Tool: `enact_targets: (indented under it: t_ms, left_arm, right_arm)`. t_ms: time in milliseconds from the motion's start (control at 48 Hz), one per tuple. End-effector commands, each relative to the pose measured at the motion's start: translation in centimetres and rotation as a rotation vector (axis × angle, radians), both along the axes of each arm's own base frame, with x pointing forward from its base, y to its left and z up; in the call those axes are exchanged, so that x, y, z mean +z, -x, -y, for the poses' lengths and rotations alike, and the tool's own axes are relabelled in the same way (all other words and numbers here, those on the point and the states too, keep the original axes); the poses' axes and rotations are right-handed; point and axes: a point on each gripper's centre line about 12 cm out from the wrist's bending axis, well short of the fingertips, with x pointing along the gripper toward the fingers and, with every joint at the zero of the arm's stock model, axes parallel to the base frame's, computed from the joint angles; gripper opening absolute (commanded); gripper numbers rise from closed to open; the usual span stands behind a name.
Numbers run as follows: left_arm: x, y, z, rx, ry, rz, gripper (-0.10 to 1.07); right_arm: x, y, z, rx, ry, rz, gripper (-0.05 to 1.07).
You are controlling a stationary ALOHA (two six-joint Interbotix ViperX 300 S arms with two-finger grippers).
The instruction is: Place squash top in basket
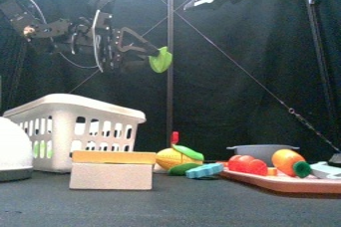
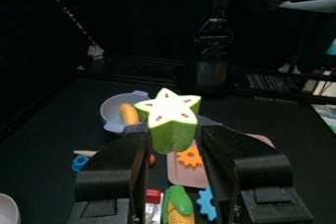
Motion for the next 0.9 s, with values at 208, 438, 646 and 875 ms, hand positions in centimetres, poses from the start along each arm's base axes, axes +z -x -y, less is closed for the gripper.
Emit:
enact_targets:
  t_ms: [208, 438, 646, 875]
  left_arm:
    - [0.9, 0.0, -0.1, 0.005, -0.003, 0.029, 0.62]
    - [1.1, 0.5, -0.2, 0.012, 0.001, 0.036, 0.62]
    - [1.1, 1.0, -0.4, 0.026, 0.011, 0.037, 0.62]
    - [1.3, 1.9, -0.4, 0.04, 0.031, 0.025, 0.62]
  right_arm:
    - [1.2, 0.7, -0.4, -0.014, 0.005, 0.044, 1.03]
    - [1.2, 0.7, -0.4, -0.017, 0.012, 0.037, 1.03]
    - [0.1, 1.1, -0.1, -0.025, 0.022, 0.003, 1.03]
    - [-1.4, 1.8, 0.3, -0.027, 0.043, -0.039, 1.03]
